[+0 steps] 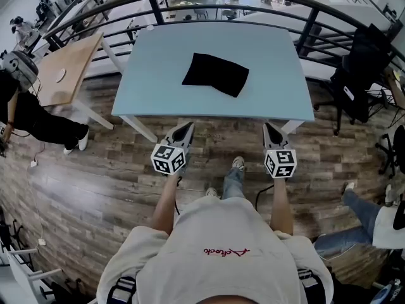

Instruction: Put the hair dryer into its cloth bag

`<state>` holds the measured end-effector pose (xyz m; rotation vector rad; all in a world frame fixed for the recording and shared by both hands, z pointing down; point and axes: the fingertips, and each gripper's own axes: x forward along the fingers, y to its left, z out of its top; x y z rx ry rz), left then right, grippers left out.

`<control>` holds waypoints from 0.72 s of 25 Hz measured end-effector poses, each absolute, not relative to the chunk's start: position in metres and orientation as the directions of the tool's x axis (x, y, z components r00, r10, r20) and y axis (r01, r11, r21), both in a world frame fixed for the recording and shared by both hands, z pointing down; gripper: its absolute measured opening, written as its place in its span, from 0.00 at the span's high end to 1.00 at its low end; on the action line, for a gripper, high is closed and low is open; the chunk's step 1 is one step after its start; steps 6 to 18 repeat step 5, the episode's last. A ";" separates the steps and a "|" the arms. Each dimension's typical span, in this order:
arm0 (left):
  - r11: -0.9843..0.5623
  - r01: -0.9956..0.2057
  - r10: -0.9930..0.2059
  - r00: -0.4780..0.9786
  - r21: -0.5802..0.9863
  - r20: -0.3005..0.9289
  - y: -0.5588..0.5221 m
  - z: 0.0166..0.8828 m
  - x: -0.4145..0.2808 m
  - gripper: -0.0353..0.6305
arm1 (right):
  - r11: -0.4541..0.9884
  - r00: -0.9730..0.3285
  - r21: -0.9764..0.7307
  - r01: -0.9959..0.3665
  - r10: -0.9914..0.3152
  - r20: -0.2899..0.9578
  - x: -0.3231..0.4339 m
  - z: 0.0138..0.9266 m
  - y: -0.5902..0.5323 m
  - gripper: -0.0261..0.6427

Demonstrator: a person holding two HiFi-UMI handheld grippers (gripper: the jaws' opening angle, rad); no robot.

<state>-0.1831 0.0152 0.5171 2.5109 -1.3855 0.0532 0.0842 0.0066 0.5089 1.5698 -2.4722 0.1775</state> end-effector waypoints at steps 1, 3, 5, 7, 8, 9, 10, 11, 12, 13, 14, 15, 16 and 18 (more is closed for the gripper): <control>-0.505 -0.835 -0.825 0.541 0.219 0.161 0.015 0.517 -0.184 0.94 | 0.426 -0.412 0.009 -0.904 -0.879 0.238 0.083 0.509 0.007 0.94; -0.504 -0.836 -0.826 0.540 0.219 0.160 0.016 0.516 -0.186 0.94 | 0.427 -0.413 0.009 -0.904 -0.879 0.240 0.082 0.510 0.007 0.94; -0.502 -0.837 -0.827 0.539 0.219 0.160 0.017 0.516 -0.188 0.94 | 0.428 -0.414 0.009 -0.904 -0.878 0.242 0.080 0.510 0.007 0.94; -0.502 -0.837 -0.827 0.539 0.219 0.160 0.017 0.516 -0.188 0.94 | 0.428 -0.414 0.009 -0.904 -0.878 0.242 0.080 0.510 0.007 0.94; -0.502 -0.837 -0.827 0.539 0.219 0.160 0.017 0.516 -0.188 0.94 | 0.428 -0.414 0.009 -0.904 -0.878 0.242 0.080 0.510 0.007 0.94; -0.502 -0.837 -0.827 0.539 0.219 0.160 0.017 0.516 -0.188 0.94 | 0.428 -0.414 0.009 -0.904 -0.878 0.242 0.080 0.510 0.007 0.94; -0.502 -0.837 -0.827 0.539 0.219 0.160 0.017 0.516 -0.188 0.94 | 0.428 -0.414 0.009 -0.904 -0.878 0.242 0.080 0.510 0.007 0.94; -0.502 -0.837 -0.827 0.539 0.219 0.160 0.017 0.516 -0.188 0.94 | 0.428 -0.414 0.009 -0.904 -0.878 0.242 0.080 0.510 0.007 0.94; -0.502 -0.837 -0.827 0.539 0.219 0.160 0.017 0.516 -0.188 0.94 | 0.428 -0.414 0.009 -0.904 -0.878 0.242 0.080 0.510 0.007 0.94; -0.502 -0.837 -0.827 0.539 0.219 0.160 0.017 0.516 -0.188 0.94 | 0.428 -0.414 0.009 -0.904 -0.878 0.242 0.080 0.510 0.007 0.94; -0.502 -0.837 -0.827 0.539 0.219 0.160 0.017 0.516 -0.188 0.94 | 0.428 -0.414 0.009 -0.904 -0.878 0.242 0.080 0.510 0.007 0.94; -0.502 -0.837 -0.827 0.539 0.219 0.160 0.017 0.516 -0.188 0.94 | 0.428 -0.414 0.009 -0.904 -0.878 0.242 0.080 0.510 0.007 0.94; -0.502 -0.837 -0.827 0.539 0.219 0.160 0.017 0.516 -0.188 0.94 | 0.428 -0.414 0.009 -0.904 -0.878 0.242 0.080 0.510 0.007 0.94; -0.502 -0.837 -0.827 0.539 0.219 0.160 0.017 0.516 -0.188 0.94 | 0.428 -0.414 0.009 -0.904 -0.878 0.242 0.080 0.510 0.007 0.94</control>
